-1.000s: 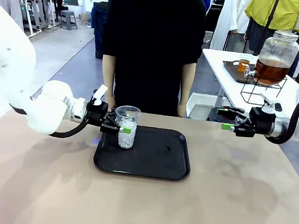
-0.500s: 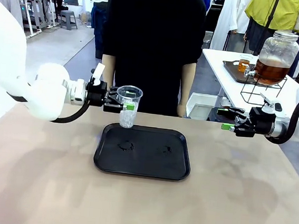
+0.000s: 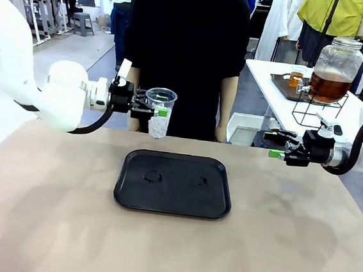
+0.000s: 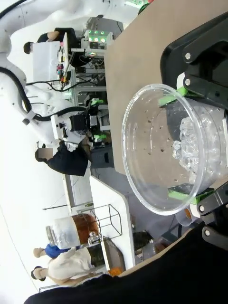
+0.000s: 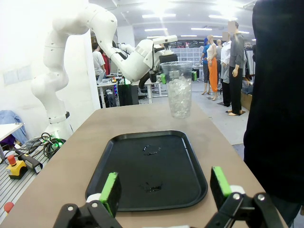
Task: Pour the drink into the iced cup.
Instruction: Pick up the iced cup indicated by the human and present it to them, then open the gripper to release the iced cup you were holding.
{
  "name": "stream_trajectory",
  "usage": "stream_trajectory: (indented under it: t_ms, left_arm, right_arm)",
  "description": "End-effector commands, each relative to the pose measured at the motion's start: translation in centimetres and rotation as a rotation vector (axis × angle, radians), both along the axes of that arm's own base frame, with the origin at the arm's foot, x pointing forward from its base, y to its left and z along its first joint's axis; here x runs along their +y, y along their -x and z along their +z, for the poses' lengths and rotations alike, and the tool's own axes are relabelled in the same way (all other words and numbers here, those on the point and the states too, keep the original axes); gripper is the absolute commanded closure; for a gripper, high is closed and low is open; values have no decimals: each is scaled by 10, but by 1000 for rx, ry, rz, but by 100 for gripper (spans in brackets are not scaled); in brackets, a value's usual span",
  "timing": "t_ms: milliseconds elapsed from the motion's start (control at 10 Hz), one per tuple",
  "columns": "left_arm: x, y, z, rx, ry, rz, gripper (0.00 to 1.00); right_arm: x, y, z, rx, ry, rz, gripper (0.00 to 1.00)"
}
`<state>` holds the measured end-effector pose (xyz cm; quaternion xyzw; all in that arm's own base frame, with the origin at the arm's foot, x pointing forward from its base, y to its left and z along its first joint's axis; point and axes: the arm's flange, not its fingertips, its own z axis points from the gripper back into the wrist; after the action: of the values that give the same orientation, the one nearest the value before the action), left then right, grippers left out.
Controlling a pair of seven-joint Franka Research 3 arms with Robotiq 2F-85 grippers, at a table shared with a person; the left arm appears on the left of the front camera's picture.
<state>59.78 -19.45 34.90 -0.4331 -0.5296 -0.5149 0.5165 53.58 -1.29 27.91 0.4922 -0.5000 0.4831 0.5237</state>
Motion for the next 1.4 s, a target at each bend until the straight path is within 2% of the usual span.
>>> stream_trajectory:
  t_ms: [0, 300, 1300]
  left_arm:
    - [-5, -15, 17, 18, 9, 21, 17]
    - [0, -19, 24, 5, 24, 3, 17]
    - [1, -14, 20, 0, 2, 20, 17]
  right_arm:
    - [0, -2, 3, -2, 2, 1, 0]
    - [0, -2, 3, -2, 2, 1, 0]
    - [0, -2, 3, -2, 2, 1, 0]
